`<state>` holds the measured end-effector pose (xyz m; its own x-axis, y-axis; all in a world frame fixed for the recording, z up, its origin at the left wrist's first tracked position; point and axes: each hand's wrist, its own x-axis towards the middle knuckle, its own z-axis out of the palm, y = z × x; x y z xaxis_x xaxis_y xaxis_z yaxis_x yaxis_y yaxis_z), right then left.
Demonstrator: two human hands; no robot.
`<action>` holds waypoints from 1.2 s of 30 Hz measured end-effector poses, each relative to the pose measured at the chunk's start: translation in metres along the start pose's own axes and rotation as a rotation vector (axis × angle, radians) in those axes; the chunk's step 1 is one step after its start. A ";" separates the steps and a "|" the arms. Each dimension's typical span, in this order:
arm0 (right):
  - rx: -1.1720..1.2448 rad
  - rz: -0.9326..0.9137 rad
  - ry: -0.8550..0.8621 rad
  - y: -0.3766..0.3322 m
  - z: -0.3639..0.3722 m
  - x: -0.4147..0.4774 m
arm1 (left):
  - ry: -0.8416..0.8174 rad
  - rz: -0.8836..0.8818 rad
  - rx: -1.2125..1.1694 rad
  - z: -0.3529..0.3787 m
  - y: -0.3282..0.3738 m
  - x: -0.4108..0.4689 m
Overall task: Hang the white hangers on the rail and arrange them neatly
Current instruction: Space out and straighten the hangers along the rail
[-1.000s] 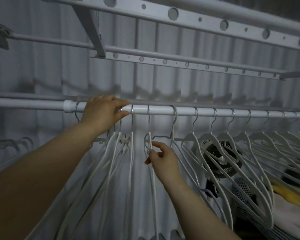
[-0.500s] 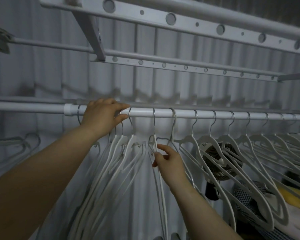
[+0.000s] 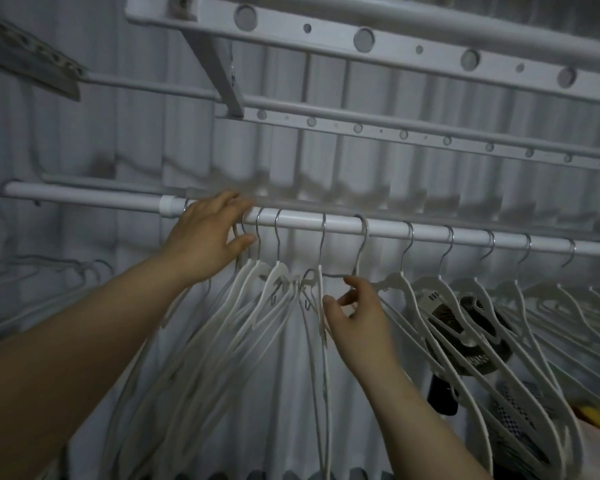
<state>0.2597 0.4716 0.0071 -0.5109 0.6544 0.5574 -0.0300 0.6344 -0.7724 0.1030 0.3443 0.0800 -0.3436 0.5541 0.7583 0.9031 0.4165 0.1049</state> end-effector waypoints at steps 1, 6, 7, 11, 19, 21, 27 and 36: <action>-0.004 -0.043 -0.002 -0.003 -0.001 -0.001 | 0.007 -0.002 0.008 -0.002 0.000 -0.005; 0.059 -0.200 -0.061 -0.031 -0.003 -0.011 | 0.128 -0.202 -0.116 -0.003 0.006 -0.040; 0.065 -0.205 -0.101 -0.036 -0.001 -0.015 | 0.108 -0.268 -0.184 0.000 0.008 -0.049; -0.027 -0.180 -0.268 -0.040 0.016 -0.031 | -0.016 -0.535 -0.441 0.011 0.009 -0.073; -0.182 0.080 -0.357 -0.036 0.043 -0.031 | -0.347 -0.669 -0.836 0.026 0.008 -0.072; -0.157 0.136 -0.315 -0.036 0.053 -0.034 | -0.419 -0.701 -0.963 0.029 0.006 -0.070; -0.156 0.234 -0.142 -0.031 0.077 -0.043 | -0.556 -0.664 -1.165 0.042 0.007 -0.070; -0.067 0.254 0.030 -0.038 0.079 -0.053 | -0.442 -0.723 -1.176 0.034 -0.011 -0.076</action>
<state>0.2202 0.3805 -0.0171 -0.4693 0.8075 0.3574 0.1536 0.4732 -0.8675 0.1104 0.3221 -0.0010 -0.6609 0.7464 0.0779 0.1114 -0.0050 0.9938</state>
